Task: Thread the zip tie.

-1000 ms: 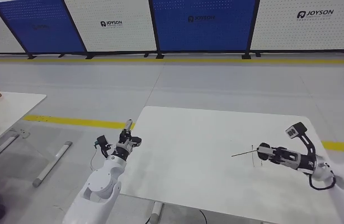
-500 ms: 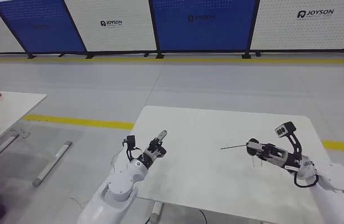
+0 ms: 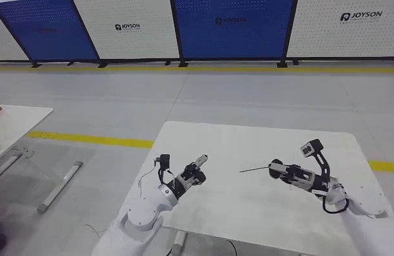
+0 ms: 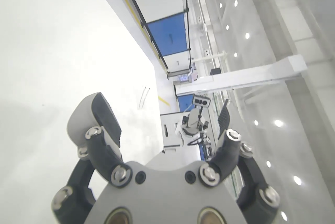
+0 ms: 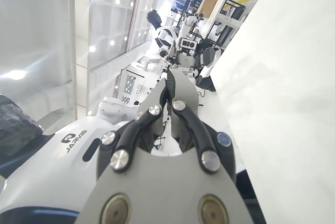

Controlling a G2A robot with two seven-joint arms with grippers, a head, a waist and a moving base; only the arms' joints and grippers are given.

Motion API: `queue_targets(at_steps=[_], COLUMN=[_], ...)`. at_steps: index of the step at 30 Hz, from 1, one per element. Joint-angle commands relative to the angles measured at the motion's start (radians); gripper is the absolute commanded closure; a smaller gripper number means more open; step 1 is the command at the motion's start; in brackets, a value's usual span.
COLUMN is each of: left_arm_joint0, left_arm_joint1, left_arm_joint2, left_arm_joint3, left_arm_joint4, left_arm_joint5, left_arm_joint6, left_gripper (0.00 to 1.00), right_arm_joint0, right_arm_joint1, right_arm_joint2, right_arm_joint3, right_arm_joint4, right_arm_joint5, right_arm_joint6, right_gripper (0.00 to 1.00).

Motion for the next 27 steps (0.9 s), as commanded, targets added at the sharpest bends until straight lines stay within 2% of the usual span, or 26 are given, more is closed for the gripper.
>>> queue_targets(at_steps=[1,3,4,16,19,21,23,25,27], left_arm_joint0=[-0.008,-0.02,-0.04,-0.04,-0.051,-0.065,-0.083,-0.101,-0.127], left_arm_joint1=[-0.003,-0.007,-0.01,-0.01,-0.013,-0.015,-0.021,-0.027,-0.034], left_arm_joint2=[0.038,0.079,0.106,0.106,0.124,0.14,0.159,0.174,0.185], left_arm_joint3=[-0.005,0.009,0.031,0.031,0.044,0.058,0.074,0.087,0.114], left_arm_joint4=[0.028,0.056,0.067,0.067,0.033,0.027,-0.016,-0.049,-0.048], left_arm_joint5=[-0.015,-0.02,-0.004,-0.004,-0.021,-0.032,-0.048,-0.067,-0.086], left_arm_joint6=[0.001,0.018,0.016,0.016,-0.005,-0.013,-0.012,0.005,0.077], left_gripper=[0.0,0.0,0.0,0.0,0.0,0.0,0.0,0.0,0.0], right_arm_joint0=[0.014,0.026,0.039,0.039,0.018,0.007,-0.001,-0.006,-0.009], right_arm_joint1=[-0.022,-0.044,-0.06,-0.06,-0.069,-0.079,-0.093,-0.104,-0.114], right_arm_joint2=[-0.037,-0.071,-0.103,-0.103,-0.11,-0.126,-0.142,-0.146,-0.149], right_arm_joint3=[0.029,0.076,0.121,0.121,0.071,0.05,0.035,0.031,0.031], right_arm_joint4=[-0.014,0.006,0.03,0.03,-0.009,-0.022,-0.054,-0.089,-0.16], right_arm_joint5=[0.0,0.0,0.001,0.001,0.0,0.0,0.0,0.0,0.0], right_arm_joint6=[-0.024,-0.043,-0.043,-0.043,-0.161,-0.201,-0.256,-0.309,-0.388], right_gripper=[1.0,1.0,1.0,1.0,1.0,1.0,1.0,1.0,1.0])
